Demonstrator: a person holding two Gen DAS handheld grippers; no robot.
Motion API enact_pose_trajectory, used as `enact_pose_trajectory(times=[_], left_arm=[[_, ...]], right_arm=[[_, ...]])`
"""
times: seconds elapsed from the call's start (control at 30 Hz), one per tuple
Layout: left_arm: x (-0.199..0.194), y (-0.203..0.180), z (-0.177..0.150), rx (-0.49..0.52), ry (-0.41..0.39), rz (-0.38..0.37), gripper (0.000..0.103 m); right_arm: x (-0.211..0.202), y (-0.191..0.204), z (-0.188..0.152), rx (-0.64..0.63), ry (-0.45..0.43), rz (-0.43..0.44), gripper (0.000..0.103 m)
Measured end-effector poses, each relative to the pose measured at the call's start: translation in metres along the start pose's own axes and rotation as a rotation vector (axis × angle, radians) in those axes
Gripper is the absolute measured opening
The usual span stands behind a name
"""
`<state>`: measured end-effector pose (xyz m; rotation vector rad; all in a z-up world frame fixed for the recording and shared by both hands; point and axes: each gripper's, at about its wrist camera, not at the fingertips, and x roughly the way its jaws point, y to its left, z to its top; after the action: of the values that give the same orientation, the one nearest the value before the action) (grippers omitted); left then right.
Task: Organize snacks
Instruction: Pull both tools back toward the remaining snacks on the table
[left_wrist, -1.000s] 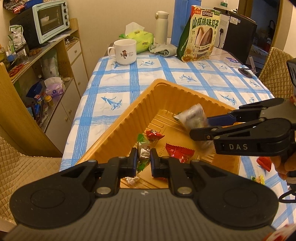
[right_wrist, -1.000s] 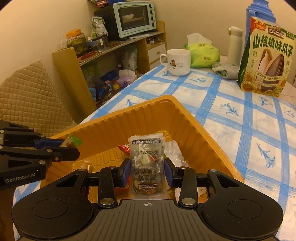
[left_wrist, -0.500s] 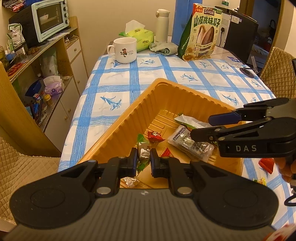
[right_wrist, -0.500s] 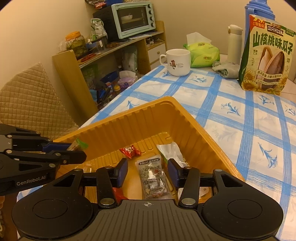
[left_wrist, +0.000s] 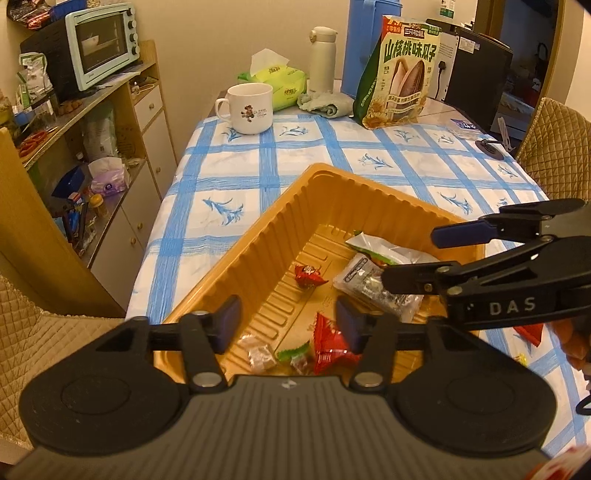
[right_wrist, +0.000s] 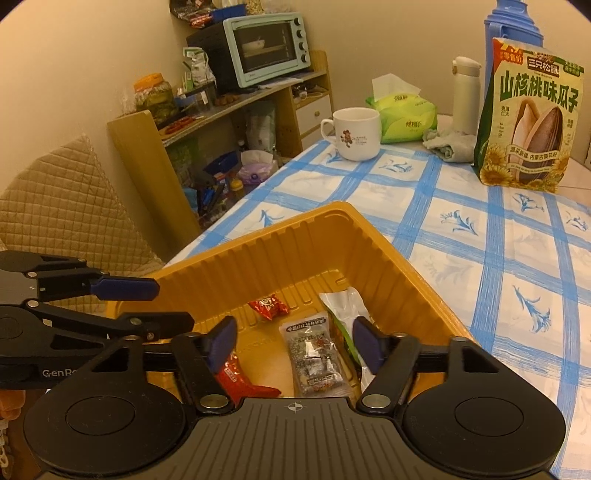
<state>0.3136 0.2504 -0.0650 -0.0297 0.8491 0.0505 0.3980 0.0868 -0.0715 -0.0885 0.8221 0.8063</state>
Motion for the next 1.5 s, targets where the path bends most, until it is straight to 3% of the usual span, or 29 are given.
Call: enact_pose_trajectory(times=[0.37, 0.57, 0.97, 1.5], left_arm=[[-0.035, 0.004, -0.015, -0.044, -0.007, 0.009, 0.075], [-0.057, -0.003, -0.025, -0.054, -0.018, 0.012, 0.08], [-0.1, -0.035, -0.051, -0.061, -0.036, 0.0, 0.08], [-0.14, -0.115, -0.101, -0.075, -0.009, -0.002, 0.08]], right_arm=[[-0.025, 0.002, -0.014, 0.038, -0.01, 0.001, 0.081], [-0.048, 0.007, -0.022, 0.052, -0.036, 0.006, 0.084], [-0.108, 0.015, -0.056, 0.073, -0.076, 0.019, 0.086], [-0.189, -0.005, -0.13, 0.075, -0.06, 0.014, 0.087]])
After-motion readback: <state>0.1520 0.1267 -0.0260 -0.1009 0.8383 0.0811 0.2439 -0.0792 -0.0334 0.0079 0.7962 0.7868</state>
